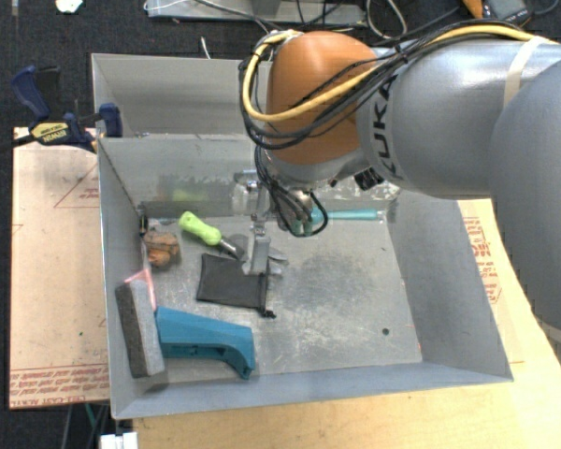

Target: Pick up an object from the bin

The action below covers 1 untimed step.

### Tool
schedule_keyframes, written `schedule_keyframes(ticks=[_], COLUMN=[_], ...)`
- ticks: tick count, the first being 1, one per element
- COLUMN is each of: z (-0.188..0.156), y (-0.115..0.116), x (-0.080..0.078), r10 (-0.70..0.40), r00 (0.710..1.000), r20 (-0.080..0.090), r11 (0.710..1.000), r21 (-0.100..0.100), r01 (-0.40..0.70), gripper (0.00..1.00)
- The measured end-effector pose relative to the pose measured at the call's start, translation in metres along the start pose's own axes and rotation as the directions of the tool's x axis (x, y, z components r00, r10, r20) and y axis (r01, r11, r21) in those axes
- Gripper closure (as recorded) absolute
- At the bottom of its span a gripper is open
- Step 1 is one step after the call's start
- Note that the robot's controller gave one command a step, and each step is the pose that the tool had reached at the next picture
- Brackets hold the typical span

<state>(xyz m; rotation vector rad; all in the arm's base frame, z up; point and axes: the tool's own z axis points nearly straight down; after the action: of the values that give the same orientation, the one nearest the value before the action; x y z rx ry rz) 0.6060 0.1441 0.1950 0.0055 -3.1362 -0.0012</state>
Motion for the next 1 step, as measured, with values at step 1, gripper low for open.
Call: schedule_keyframes(ticks=[1], z=[-0.005], y=[-0.0007], x=[-0.001], r10=[0.003], r00=[1.0], r20=[0.007], r11=[1.0], r21=[-0.001], r01=[-0.003], gripper=[0.0])
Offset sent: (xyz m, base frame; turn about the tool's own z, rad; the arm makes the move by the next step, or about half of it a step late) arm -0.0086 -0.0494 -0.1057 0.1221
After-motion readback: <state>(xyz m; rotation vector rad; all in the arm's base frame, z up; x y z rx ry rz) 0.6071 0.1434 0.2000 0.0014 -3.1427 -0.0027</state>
